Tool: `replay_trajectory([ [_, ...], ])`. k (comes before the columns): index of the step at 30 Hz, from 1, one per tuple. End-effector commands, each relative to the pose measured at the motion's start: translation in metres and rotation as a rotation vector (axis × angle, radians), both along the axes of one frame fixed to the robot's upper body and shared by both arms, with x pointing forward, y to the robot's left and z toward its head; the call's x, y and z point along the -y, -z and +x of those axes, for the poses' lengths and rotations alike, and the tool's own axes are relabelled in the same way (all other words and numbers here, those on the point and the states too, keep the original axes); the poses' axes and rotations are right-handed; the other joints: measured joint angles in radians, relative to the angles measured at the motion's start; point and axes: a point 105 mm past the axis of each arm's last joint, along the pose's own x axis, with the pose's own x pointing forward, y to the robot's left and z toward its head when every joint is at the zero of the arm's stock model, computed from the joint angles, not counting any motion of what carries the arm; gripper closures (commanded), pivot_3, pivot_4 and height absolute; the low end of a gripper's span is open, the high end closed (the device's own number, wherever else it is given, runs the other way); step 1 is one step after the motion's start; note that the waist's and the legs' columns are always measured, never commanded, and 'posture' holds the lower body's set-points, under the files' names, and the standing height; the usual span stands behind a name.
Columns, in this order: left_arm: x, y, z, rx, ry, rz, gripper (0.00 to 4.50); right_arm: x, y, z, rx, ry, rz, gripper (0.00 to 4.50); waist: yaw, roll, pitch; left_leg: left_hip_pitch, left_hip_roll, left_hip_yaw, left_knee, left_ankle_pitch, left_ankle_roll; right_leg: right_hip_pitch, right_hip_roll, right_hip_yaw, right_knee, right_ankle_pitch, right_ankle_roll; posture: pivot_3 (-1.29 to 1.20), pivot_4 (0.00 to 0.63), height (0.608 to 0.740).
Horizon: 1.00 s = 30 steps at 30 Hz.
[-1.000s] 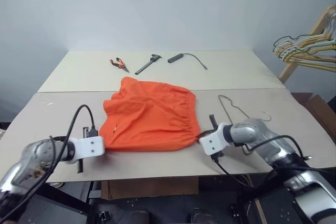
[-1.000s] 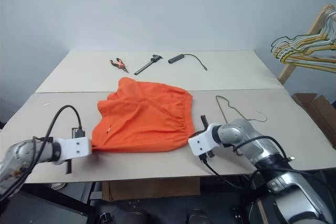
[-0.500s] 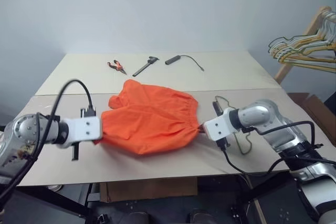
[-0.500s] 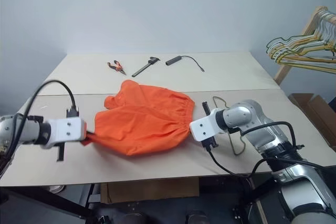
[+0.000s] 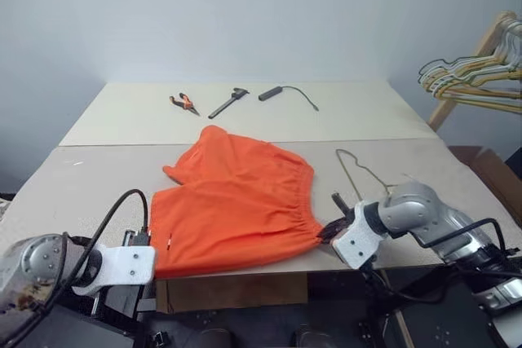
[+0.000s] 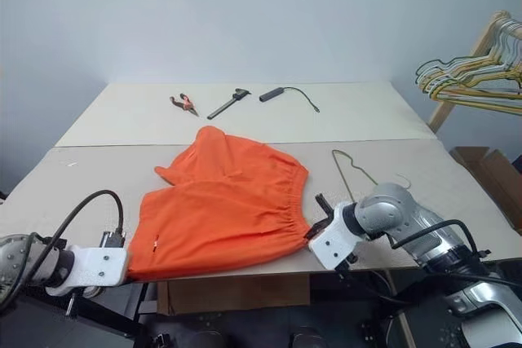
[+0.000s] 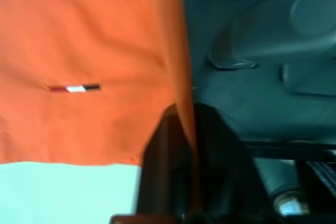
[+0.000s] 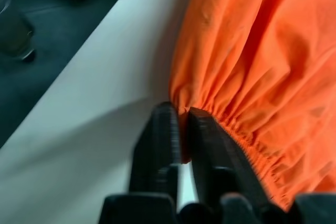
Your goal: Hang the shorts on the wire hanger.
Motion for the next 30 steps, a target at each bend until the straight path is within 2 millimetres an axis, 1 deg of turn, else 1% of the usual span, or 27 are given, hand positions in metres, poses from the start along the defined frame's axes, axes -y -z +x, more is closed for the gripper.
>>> replay_trajectory([
  [1, -0.005, -0.014, 0.0, 0.012, 0.014, 0.041, 2.94, 0.001, -0.013, -0.006, -0.015, -0.028, 0.007, 2.67, -0.002, 0.0, 0.0, 0.0, 0.0, 0.0, 0.0, 0.0, 0.0, 0.0, 0.0, 0.0, 0.0, 0.0, 0.0, 0.11, 0.0, 0.74],
  [3, -0.008, -0.019, -0.002, 0.006, 0.014, 0.038, 2.38, 0.007, -0.016, -0.008, -0.031, -0.025, -0.006, 2.05, -0.003, 0.0, 0.001, 0.001, 0.001, 0.0, -0.001, 0.0, 0.0, 0.0, 0.0, 0.0, 0.0, 0.0, 0.0, 0.11, 0.0, 0.74],
  [4, -0.009, -0.024, -0.002, 0.007, 0.013, 0.03, 2.0, 0.01, -0.017, -0.009, -0.041, -0.016, -0.008, 1.63, -0.003, 0.0, 0.001, 0.002, 0.001, 0.0, -0.001, 0.0, 0.0, 0.001, 0.001, 0.0, 0.001, 0.0, 0.0, 0.11, 0.0, 0.74],
  [7, -0.01, -0.038, -0.001, 0.03, 0.0, -0.03, 1.11, 0.016, -0.03, -0.005, -0.068, 0.064, 0.056, 0.66, -0.002, -0.001, 0.002, 0.008, 0.001, 0.0, -0.001, 0.0, 0.0, 0.007, 0.0, 0.0, 0.0, -0.003, -0.004, 0.11, 0.0, 0.74],
  [9, -0.004, -0.051, 0.006, 0.081, -0.013, -0.125, 0.43, 0.017, -0.044, 0.012, -0.062, 0.232, 0.176, 0.01, -0.002, -0.001, 0.002, 0.009, 0.004, 0.0, -0.001, 0.0, 0.0, 0.007, 0.0, -0.001, 0.0, -0.003, -0.004, 0.11, 0.0, 0.74],
  [10, 0.0, -0.057, 0.011, 0.115, -0.016, -0.164, 0.1, 0.021, -0.05, 0.024, -0.073, 0.353, 0.233, 0.0, -0.001, -0.001, 0.002, 0.009, 0.005, 0.0, -0.001, 0.0, 0.0, 0.007, 0.0, -0.001, 0.0, -0.003, -0.003, 0.11, 0.0, 0.74],
  [13, 0.017, -0.068, 0.027, 0.22, -0.006, -0.271, 0.04, 0.041, -0.062, 0.051, -0.117, 0.676, 0.384, 0.0, 0.003, -0.001, 0.001, 0.009, 0.005, 0.0, -0.001, 0.0, 0.0, 0.007, 0.001, -0.001, 0.001, -0.002, -0.005, 0.11, 0.0, 0.74],
  [15, 0.029, -0.072, 0.038, 0.282, -0.002, -0.337, 0.04, 0.052, -0.064, 0.065, -0.125, 0.848, 0.472, 0.0, 0.005, -0.001, 0.001, 0.008, 0.004, 0.0, -0.001, 0.0, 0.0, 0.007, 0.001, -0.001, 0.001, -0.002, -0.004, 0.1, 0.0, 0.74],
  [17, 0.041, -0.077, 0.047, 0.331, -0.002, -0.41, 0.04, 0.062, -0.064, 0.079, -0.136, 1.012, 0.566, 0.0, 0.004, -0.001, 0.001, 0.007, 0.002, 0.0, -0.002, -0.001, -0.001, 0.007, 0.001, -0.001, 0.0, 0.002, 0.002, 0.09, 0.0, 0.74],
  [18, 0.046, -0.077, 0.052, 0.354, 0.001, -0.42, 0.04, 0.067, -0.064, 0.089, -0.154, 1.127, 0.64, 0.0, 0.004, -0.001, 0.001, 0.007, 0.002, 0.0, -0.002, -0.001, -0.001, 0.006, 0.001, -0.001, 0.0, 0.002, 0.002, 0.08, 0.0, 0.74],
  [19, 0.049, -0.076, 0.056, 0.368, 0.006, -0.423, 0.04, 0.074, -0.061, 0.099, -0.162, 1.25, 0.701, 0.0, 0.001, -0.002, 0.001, 0.007, 0.002, -0.001, -0.002, -0.001, -0.001, 0.006, 0.002, -0.001, 0.0, 0.002, 0.002, 0.08, 0.0, 0.74],
  [21, 0.056, -0.074, 0.063, 0.373, 0.014, -0.431, 0.04, 0.08, -0.051, 0.109, -0.217, 1.413, 0.778, 0.0, -0.006, -0.001, 0.001, 0.007, 0.002, 0.0, -0.002, -0.001, -0.001, 0.006, 0.003, 0.001, 0.001, 0.003, 0.002, 0.07, 0.0, 0.74],
  [24, 0.062, -0.074, 0.066, 0.369, 0.036, -0.452, 0.04, 0.084, -0.038, 0.115, -0.248, 1.548, 0.786, 0.0, -0.012, -0.001, 0.002, 0.007, 0.002, -0.001, -0.003, -0.001, -0.001, 0.006, 0.003, 0.001, 0.001, 0.003, 0.002, 0.06, 0.0, 0.74],
  [25, 0.064, -0.076, 0.067, 0.372, 0.042, -0.468, 0.04, 0.085, -0.03, 0.116, -0.249, 1.584, 0.759, 0.0, -0.014, -0.001, 0.002, 0.006, 0.001, -0.001, -0.003, -0.001, -0.001, 0.005, 0.003, 0.001, 0.0, 0.003, 0.002, 0.05, 0.0, 0.74],
  [27, 0.069, -0.079, 0.073, 0.389, 0.043, -0.498, 0.04, 0.084, -0.015, 0.118, -0.292, 1.632, 0.733, 0.0, -0.016, -0.001, 0.002, 0.005, 0.001, -0.001, -0.003, -0.001, -0.001, 0.005, 0.002, 0.0, 0.0, 0.003, 0.003, 0.06, 0.0, 0.74],
  [30, 0.073, -0.081, 0.075, 0.383, 0.057, -0.528, 0.04, 0.083, -0.002, 0.119, -0.335, 1.664, 0.715, 0.0, -0.027, -0.001, 0.002, 0.004, 0.0, -0.002, -0.003, -0.001, -0.001, 0.005, 0.002, 0.0, -0.001, 0.004, 0.004, 0.06, 0.0, 0.74],
])
